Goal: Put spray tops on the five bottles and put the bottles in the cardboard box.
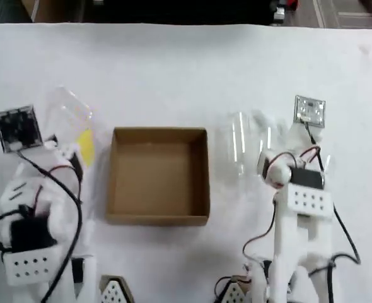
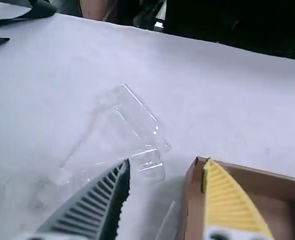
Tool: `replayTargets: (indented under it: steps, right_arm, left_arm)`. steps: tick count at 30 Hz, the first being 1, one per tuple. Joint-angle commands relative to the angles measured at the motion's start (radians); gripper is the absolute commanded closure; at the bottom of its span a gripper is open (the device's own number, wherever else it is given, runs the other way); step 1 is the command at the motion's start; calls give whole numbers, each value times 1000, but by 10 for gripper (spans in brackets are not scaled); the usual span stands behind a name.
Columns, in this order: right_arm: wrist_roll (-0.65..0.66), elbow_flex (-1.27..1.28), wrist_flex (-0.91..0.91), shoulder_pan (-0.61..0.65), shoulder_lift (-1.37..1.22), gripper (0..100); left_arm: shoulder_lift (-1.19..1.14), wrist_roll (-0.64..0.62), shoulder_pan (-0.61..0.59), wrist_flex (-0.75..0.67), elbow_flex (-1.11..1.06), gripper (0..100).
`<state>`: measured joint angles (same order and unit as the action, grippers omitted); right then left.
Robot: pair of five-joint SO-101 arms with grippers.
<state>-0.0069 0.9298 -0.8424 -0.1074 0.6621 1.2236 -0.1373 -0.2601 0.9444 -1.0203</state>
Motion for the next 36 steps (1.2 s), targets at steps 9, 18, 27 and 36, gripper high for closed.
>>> replayTargets:
  steps: [9, 18, 27, 36]
  right_arm:
    - [150, 94, -125, 329, 243, 818]
    - [78, 29, -54, 302, -19, 818]
    - [78, -3, -36, 257, -124, 818]
    - [78, 2, 68, 249, -193, 818]
  left_arm:
    - [165, -31, 38, -215, -213, 776]
    - [200, -29, 38, -186, -215, 777]
    - [200, 20, 38, -186, -215, 778]
    - [202, 20, 44, -196, -235, 778]
